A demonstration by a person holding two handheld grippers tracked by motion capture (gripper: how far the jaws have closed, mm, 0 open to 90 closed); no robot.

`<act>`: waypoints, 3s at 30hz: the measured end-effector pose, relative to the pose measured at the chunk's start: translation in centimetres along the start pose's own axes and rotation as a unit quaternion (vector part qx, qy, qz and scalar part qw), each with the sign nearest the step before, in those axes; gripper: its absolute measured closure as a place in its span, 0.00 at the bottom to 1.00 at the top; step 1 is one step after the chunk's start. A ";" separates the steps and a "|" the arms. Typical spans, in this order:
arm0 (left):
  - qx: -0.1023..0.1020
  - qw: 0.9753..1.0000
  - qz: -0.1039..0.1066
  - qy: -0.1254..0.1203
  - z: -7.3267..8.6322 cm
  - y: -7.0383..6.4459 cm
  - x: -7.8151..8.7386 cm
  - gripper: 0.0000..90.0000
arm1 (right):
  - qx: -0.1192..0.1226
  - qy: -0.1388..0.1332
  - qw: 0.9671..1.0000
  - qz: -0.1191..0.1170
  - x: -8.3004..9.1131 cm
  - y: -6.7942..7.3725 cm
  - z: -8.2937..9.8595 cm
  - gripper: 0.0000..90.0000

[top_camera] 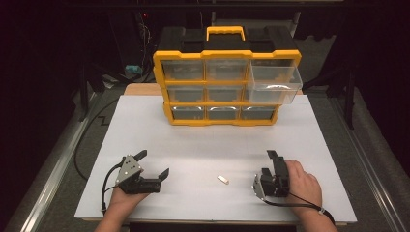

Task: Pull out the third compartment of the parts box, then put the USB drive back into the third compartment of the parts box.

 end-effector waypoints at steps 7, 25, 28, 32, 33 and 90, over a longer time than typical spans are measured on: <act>0.001 1.000 -0.001 0.000 0.0 0.1 -0.1 0.00 | -0.006 0.008 1.000 0.000 0.0 -0.2 0.4 0.14; 0.016 1.000 -0.007 0.006 0.0 0.3 -0.1 0.00 | -0.069 -0.016 0.997 0.005 0.2 -1.1 -0.4 0.00; 0.019 1.000 -0.007 0.004 -0.1 0.3 0.0 0.00 | -0.129 -0.014 0.991 -0.013 0.1 -1.4 -0.1 0.00; 0.020 1.000 -0.003 0.000 -0.1 0.4 0.0 0.00 | -0.180 -0.013 0.983 -0.036 -0.2 -1.4 0.0 0.00; 0.021 1.000 0.000 -0.001 -0.1 0.4 0.1 0.00 | -0.202 -0.015 0.978 -0.045 -0.2 -1.5 0.1 0.00; 0.037 0.999 -0.006 0.008 -0.4 0.5 -0.4 0.00 | -0.562 -0.101 0.791 -0.221 0.4 -1.6 2.2 0.00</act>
Point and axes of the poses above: each handheld gripper's, and its own axes: x roughly backward along the jaws, z roughly out of its underside, y roughly to its left, the point moved 2 cm from there along -x, roughly forward along the jaws, and after that the axes turned 3 degrees about -z, right-handed, at the moved point
